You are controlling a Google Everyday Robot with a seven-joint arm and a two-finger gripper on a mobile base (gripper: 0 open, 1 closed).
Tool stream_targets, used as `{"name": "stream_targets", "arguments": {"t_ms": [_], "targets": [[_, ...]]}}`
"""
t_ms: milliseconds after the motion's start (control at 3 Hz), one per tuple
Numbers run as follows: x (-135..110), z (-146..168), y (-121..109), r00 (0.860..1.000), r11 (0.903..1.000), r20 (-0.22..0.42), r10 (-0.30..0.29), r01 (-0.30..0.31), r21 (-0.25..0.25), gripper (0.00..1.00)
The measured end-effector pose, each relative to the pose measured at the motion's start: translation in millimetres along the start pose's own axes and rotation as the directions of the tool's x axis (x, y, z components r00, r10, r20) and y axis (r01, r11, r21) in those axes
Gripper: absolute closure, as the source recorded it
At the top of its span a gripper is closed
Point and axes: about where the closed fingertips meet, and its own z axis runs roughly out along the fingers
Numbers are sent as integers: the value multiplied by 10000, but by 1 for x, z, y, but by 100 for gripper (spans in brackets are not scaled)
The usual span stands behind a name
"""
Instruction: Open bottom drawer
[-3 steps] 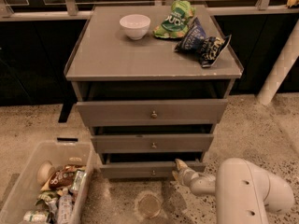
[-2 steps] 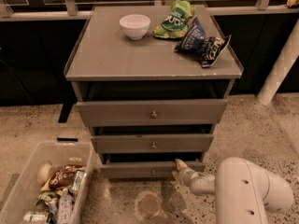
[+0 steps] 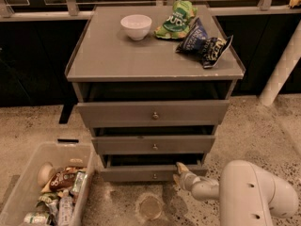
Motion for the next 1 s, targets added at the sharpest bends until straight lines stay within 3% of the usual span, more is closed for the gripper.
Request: {"name": "stream_targets", "arguments": {"t_ms": [333, 667, 1000], "targets": [[1, -3, 16, 9999, 9999, 82, 136, -136, -55, 100], [-1, -8, 13, 9999, 9999, 83, 139, -138, -56, 100], [-1, -11, 25, 9992, 9993, 123, 369, -368, -89, 100]]}}
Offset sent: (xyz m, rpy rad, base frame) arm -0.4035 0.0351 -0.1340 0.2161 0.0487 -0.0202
